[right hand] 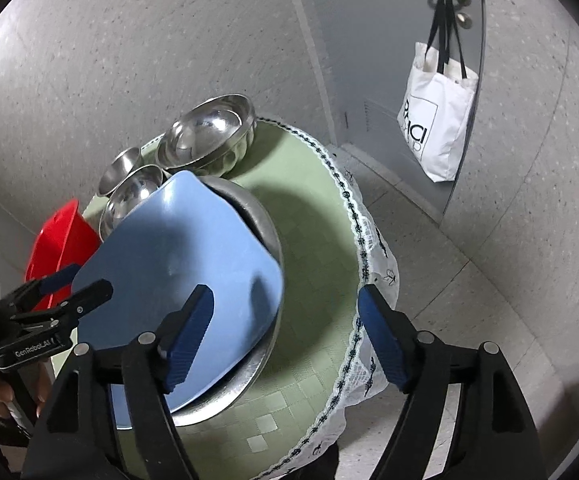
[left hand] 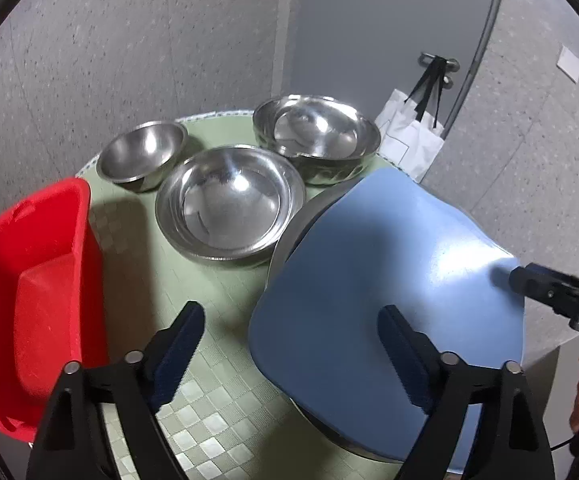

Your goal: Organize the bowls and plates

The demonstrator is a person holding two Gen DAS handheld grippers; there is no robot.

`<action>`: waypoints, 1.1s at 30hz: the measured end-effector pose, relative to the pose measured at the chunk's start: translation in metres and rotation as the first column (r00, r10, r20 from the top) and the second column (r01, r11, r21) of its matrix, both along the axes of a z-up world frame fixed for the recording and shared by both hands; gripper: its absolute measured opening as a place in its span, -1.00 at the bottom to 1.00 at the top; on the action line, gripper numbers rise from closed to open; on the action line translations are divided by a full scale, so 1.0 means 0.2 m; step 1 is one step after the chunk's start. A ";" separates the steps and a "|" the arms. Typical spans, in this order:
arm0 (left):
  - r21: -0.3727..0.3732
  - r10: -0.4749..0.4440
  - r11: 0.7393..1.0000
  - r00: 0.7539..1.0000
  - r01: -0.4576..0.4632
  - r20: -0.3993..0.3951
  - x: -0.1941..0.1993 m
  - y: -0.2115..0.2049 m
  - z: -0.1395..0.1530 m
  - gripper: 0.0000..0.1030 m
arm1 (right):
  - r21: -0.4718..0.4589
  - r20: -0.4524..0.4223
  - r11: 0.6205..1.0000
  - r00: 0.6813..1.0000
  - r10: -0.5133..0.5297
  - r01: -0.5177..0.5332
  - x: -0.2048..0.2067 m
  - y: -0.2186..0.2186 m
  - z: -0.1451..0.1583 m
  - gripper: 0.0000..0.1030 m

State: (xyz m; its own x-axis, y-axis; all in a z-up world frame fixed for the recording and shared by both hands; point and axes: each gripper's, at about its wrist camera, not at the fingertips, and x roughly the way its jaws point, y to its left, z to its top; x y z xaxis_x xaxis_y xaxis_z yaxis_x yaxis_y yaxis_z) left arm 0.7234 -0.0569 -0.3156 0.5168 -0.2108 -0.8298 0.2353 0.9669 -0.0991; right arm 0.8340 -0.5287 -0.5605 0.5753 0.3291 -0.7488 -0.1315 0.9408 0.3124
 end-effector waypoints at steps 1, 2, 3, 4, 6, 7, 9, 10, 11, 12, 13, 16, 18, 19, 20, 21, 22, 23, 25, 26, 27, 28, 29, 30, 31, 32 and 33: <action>-0.003 0.001 1.000 1.000 -0.001 -0.016 0.01 0.00 -0.01 0.69 | 0.020 -0.018 1.000 1.000 0.001 -0.001 0.01 0.00 -0.02 0.49; -0.011 0.002 1.000 0.999 -0.003 -0.034 0.01 0.01 -0.03 0.69 | 0.045 -0.036 0.999 0.999 0.006 -0.004 0.02 0.00 -0.05 0.49; -0.021 0.003 1.000 0.999 -0.004 -0.052 0.02 0.02 -0.05 0.69 | 0.069 -0.057 0.998 0.998 0.010 -0.006 0.03 0.00 -0.07 0.49; -0.027 0.008 1.000 0.998 -0.009 -0.064 0.03 0.01 -0.06 0.69 | 0.084 -0.072 0.996 0.997 0.014 -0.008 0.04 0.00 -0.10 0.49; -0.037 0.010 0.999 0.996 -0.013 -0.086 0.04 0.02 -0.08 0.56 | 0.116 -0.086 0.993 0.996 0.031 -0.021 0.05 0.01 -0.13 0.49; -0.048 0.006 0.999 0.995 -0.011 -0.095 0.06 0.02 -0.10 0.49 | 0.125 -0.092 0.992 0.995 0.037 -0.025 0.06 0.02 -0.15 0.45; -0.051 0.001 0.999 0.994 -0.007 -0.113 0.07 0.01 -0.11 0.16 | 0.141 -0.102 0.989 0.993 0.054 -0.039 0.07 0.04 -0.17 0.35; -0.055 -0.004 0.999 0.993 -0.002 -0.119 0.07 0.00 -0.12 0.11 | 0.149 -0.103 0.988 0.993 0.061 -0.045 0.07 0.05 -0.17 0.27; -0.062 -0.013 0.998 0.992 0.005 -0.123 0.07 0.00 -0.13 -0.02 | 0.151 -0.104 0.987 0.993 0.064 -0.048 0.07 0.06 -0.17 0.22; -0.069 -0.021 0.998 0.992 0.013 -0.126 0.07 -0.01 -0.13 -0.12 | 0.157 -0.106 0.986 0.992 0.071 -0.054 0.08 0.06 -0.18 0.08; -0.081 -0.035 0.996 0.992 0.025 -0.124 0.07 -0.01 -0.13 -0.19 | 0.163 -0.109 0.985 0.991 0.076 -0.058 0.08 0.07 -0.18 -0.11; -0.069 -0.047 0.997 0.993 0.040 -0.109 0.09 -0.02 -0.13 -0.25 | 0.176 -0.110 0.981 0.989 0.096 -0.075 0.08 0.09 -0.19 -0.39; -0.064 -0.050 0.997 0.993 0.043 -0.103 0.08 -0.02 -0.13 -0.26 | 0.147 -0.099 0.986 0.990 0.097 -0.082 0.07 0.11 -0.18 -0.39; -0.063 -0.049 0.997 0.994 0.043 -0.102 0.08 -0.02 -0.13 -0.26 | 0.142 -0.097 0.986 0.991 0.097 -0.083 0.06 0.11 -0.18 -0.39; -0.061 -0.051 0.997 0.994 0.045 -0.098 0.08 -0.02 -0.13 -0.26 | 0.138 -0.096 0.987 0.991 0.097 -0.084 0.06 0.12 -0.17 -0.39; -0.058 -0.053 0.997 0.994 0.048 -0.094 0.07 -0.02 -0.13 -0.26 | 0.132 -0.094 0.988 0.991 0.098 -0.085 0.05 0.12 -0.17 -0.39; -0.054 -0.056 0.997 0.995 0.051 -0.088 0.06 -0.02 -0.12 -0.26 | 0.126 -0.089 0.988 0.991 0.097 -0.085 0.04 0.13 -0.17 -0.39; -0.050 -0.060 0.997 0.995 0.056 -0.077 0.05 -0.03 -0.10 -0.26 | 0.120 -0.081 0.989 0.992 0.096 -0.086 0.03 0.13 -0.16 -0.39; -0.049 -0.070 0.997 0.996 0.067 -0.062 0.03 -0.02 -0.07 -0.26 | 0.117 -0.069 0.990 0.993 0.093 -0.084 0.01 0.13 -0.13 -0.39; -0.050 -0.074 0.996 0.996 0.071 -0.056 0.02 -0.02 -0.06 -0.26 | 0.113 -0.063 0.990 0.994 0.092 -0.085 0.00 0.13 -0.12 -0.39; -0.051 -0.078 0.996 0.996 0.075 -0.050 0.01 -0.01 -0.04 -0.26 | 0.107 -0.054 0.991 0.994 0.092 -0.085 -0.01 0.14 -0.10 -0.39; -0.055 -0.081 0.995 0.996 0.079 -0.037 -0.01 0.00 -0.02 -0.26 | 0.106 -0.047 0.991 0.995 0.090 -0.085 -0.02 0.14 -0.08 -0.39; -0.056 -0.083 0.995 0.996 0.082 -0.028 -0.02 0.00 0.00 -0.26 | 0.102 -0.039 0.991 0.995 0.090 -0.086 -0.03 0.15 -0.05 -0.39; -0.058 -0.086 0.995 0.996 0.085 -0.020 -0.03 0.01 0.03 -0.26 | 0.098 -0.029 0.991 0.996 0.090 -0.086 -0.04 0.15 -0.03 -0.39; -0.063 -0.088 0.994 0.996 0.088 -0.005 -0.05 0.03 0.06 -0.26 | 0.095 -0.019 0.992 0.996 0.088 -0.086 -0.05 0.16 0.00 -0.39; -0.065 -0.088 0.994 0.996 0.088 0.007 -0.06 0.05 0.08 -0.26 | 0.090 -0.006 0.992 0.996 0.088 -0.087 -0.06 0.17 0.03 -0.39; -0.068 -0.087 0.994 0.996 0.088 0.017 -0.07 0.07 0.10 -0.26 | 0.086 0.008 0.992 0.996 0.089 -0.089 -0.07 0.19 0.06 -0.39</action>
